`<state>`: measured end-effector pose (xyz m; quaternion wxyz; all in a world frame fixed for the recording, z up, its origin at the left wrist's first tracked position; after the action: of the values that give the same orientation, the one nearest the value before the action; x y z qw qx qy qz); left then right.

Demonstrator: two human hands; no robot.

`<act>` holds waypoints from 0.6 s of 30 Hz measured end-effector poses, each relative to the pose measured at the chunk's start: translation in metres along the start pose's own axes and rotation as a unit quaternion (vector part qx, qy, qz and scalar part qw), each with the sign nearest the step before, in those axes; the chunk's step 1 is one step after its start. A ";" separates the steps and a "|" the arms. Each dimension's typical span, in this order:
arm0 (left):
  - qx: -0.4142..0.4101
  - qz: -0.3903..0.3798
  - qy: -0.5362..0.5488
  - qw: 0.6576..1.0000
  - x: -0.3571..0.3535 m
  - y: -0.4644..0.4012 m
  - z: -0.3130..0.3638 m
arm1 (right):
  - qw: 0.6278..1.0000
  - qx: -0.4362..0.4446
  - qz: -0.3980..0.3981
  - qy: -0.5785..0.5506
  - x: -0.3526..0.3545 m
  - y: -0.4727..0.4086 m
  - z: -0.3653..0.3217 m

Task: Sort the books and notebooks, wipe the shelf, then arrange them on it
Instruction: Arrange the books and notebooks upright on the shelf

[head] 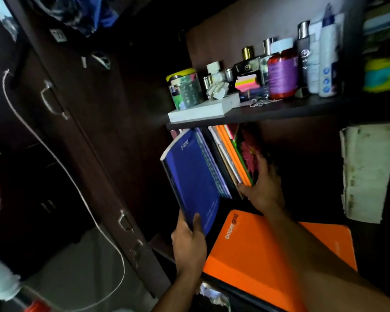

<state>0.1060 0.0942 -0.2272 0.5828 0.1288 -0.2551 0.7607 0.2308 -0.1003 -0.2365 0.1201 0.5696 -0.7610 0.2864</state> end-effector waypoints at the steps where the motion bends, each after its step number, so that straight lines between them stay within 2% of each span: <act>1: 0.003 -0.002 0.002 1.000 0.000 0.001 0.001 | 1.000 -0.008 0.005 -0.008 0.000 0.001 -0.001; 7: 0.035 0.002 0.024 0.999 0.001 0.002 0.006 | 0.996 -0.048 0.065 -0.039 0.017 0.004 -0.001; 14: 0.048 0.006 0.040 0.998 0.000 0.000 0.003 | 0.998 -0.048 0.039 0.013 0.013 0.010 -0.009; 18: 0.027 -0.006 0.029 0.999 -0.002 0.001 0.002 | 0.997 -0.059 0.047 0.015 0.011 0.008 -0.011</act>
<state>0.1054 0.0914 -0.2270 0.5905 0.1242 -0.2166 0.7675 0.2182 -0.1016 -0.2243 0.1510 0.5208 -0.8005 0.2552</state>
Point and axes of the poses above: each hand's wrist, its own y-axis away from the middle knuckle, its own x-axis out of the back of the hand, z = x × y, the point moved 1 cm from there along -y, towards the middle knuckle, and after that the axes turned 11 degrees about -z, right-handed, at the moved point
